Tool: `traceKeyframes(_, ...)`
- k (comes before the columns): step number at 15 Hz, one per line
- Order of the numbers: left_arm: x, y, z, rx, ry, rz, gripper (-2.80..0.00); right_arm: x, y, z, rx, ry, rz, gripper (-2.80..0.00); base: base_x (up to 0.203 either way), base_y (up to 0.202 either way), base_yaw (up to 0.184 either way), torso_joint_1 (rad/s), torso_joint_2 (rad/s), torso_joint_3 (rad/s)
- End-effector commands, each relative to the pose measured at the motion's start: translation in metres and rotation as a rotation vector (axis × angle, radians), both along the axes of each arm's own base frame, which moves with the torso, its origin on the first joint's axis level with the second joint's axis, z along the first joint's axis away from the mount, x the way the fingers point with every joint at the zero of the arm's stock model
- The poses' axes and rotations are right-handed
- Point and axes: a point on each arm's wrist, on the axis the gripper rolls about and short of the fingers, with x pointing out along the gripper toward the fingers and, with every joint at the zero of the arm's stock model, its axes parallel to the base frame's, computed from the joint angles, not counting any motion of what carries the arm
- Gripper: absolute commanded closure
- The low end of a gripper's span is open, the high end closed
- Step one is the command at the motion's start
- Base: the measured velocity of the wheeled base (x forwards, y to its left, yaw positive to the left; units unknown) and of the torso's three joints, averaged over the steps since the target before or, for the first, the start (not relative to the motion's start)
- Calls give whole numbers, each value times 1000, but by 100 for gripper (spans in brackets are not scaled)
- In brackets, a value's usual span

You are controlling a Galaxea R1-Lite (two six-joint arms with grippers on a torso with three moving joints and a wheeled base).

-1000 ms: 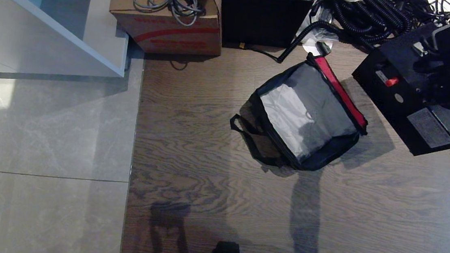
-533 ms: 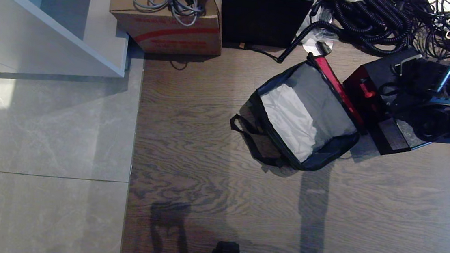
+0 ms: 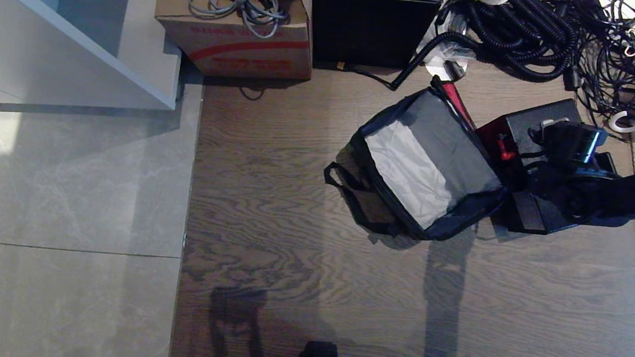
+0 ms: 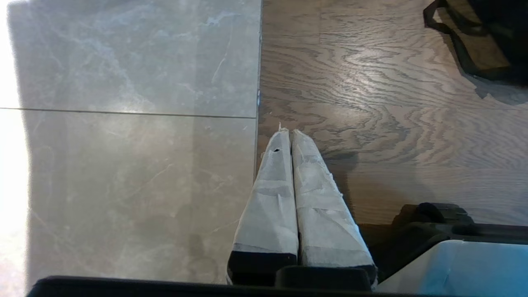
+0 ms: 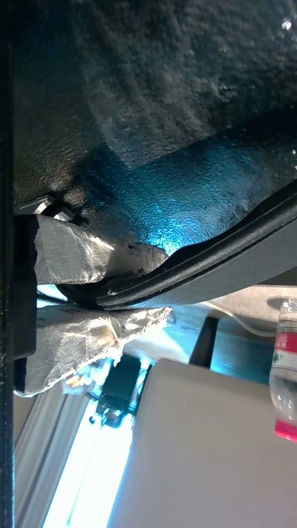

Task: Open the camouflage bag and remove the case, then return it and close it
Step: Release the handle, then grip the handle again

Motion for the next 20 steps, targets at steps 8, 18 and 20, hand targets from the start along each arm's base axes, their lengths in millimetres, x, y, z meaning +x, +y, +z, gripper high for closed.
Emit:
traceKeyframes(8, 0, 0, 0, 0, -1, 0, 0, -35, 41, -55, 66, 221, 158, -280, 0, 0, 0, 0, 0, 0)
traceKeyframes(18, 0, 0, 0, 0, -1, 0, 0, -175, 98, 18, 99, 177, 444, -280, 0, 0, 0, 0, 0, 0)
traceKeyframes(20, 0, 0, 0, 0, -1, 0, 0, -201, 94, 26, 98, 183, 455, -187, 0, 0, 0, 0, 0, 0)
